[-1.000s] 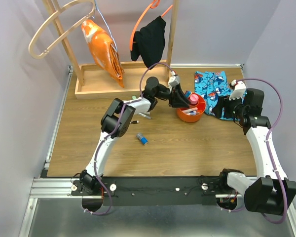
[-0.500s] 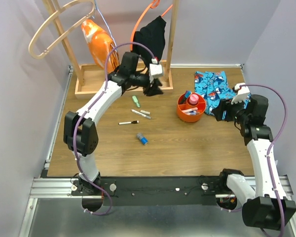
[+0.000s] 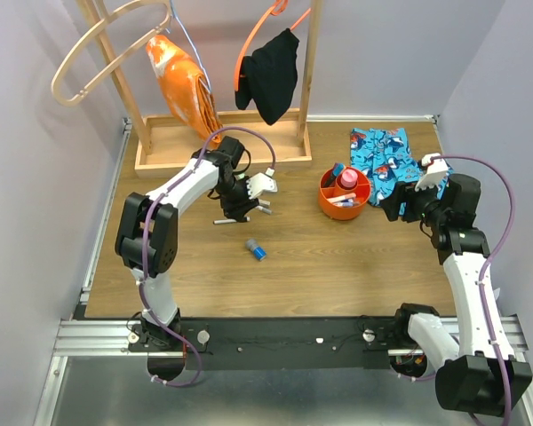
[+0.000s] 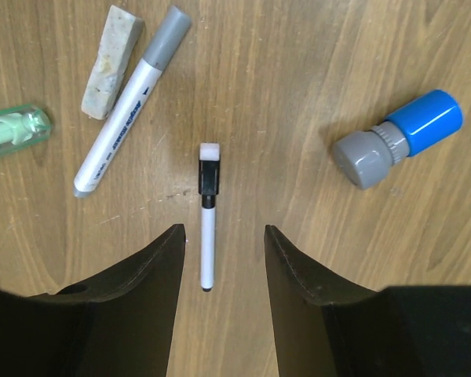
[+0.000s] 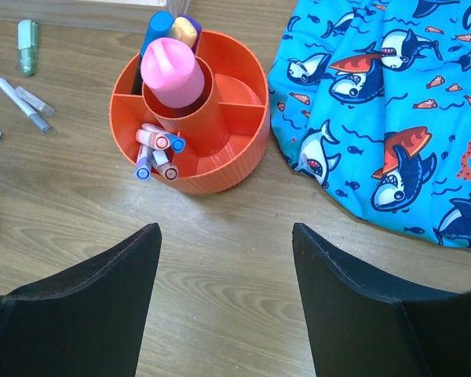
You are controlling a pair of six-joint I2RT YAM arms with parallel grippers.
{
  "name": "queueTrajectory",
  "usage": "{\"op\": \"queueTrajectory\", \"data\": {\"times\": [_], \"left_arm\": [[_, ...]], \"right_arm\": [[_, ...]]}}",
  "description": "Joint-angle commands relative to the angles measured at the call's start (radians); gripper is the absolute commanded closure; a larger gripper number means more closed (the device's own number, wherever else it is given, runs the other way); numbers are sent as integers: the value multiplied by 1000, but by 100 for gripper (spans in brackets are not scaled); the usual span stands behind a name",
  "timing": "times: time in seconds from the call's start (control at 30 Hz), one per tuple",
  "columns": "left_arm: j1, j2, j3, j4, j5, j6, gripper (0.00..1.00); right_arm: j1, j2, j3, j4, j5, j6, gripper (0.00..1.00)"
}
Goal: Sort the stationery into containers
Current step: Pick up the pen from the center of the board.
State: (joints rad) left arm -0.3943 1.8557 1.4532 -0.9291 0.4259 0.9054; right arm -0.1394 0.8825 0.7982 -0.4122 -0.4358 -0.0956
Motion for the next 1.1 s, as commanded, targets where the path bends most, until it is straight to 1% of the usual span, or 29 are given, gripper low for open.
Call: {"op": "queueTrajectory", "data": {"times": [0.0, 0.47, 0.57, 0.67, 0.7, 0.77, 0.8, 0.87, 0.9, 0.93, 0.97, 1.0, 1.07], "left_arm": [[-3, 34, -4, 33, -68, 29, 47], [-20, 169, 70, 59, -65, 13, 47], [-28, 191, 79, 58, -73, 20, 49], [-35, 206, 75, 55, -78, 16, 53], [-38, 208, 70, 55, -76, 16, 57], [-40, 211, 61, 56, -87, 13, 59], [-40, 211, 50, 56, -90, 18, 65], [-40, 212, 42, 41, -98, 36, 73], [-40, 214, 47, 30, -98, 36, 86], [-40, 215, 55, 15, -92, 38, 92], [-40, 217, 71, -35, -67, 36, 96], [-40, 217, 128, -68, -41, 26, 100], [-44, 200, 203, -166, 41, 15, 100]], "right_arm": [[-5, -22, -7, -4, -15, 16, 24], [-5, -42, -25, -20, -1, 23, 24], [-5, -45, -27, -27, 2, 22, 24], [-5, -45, -30, -25, 5, 19, 24], [-5, -43, -30, -23, 5, 20, 24], [-5, -43, -30, -23, 5, 20, 24], [-5, -42, -30, -22, 5, 19, 24], [-5, -39, -30, -19, 5, 16, 24], [-5, -37, -28, -17, 8, 17, 24], [-6, -39, -30, -16, 8, 16, 24], [-5, -37, -30, -13, 8, 14, 24], [-5, -36, -28, -14, 9, 13, 24], [-5, -34, -25, -17, 12, 11, 24]]}}
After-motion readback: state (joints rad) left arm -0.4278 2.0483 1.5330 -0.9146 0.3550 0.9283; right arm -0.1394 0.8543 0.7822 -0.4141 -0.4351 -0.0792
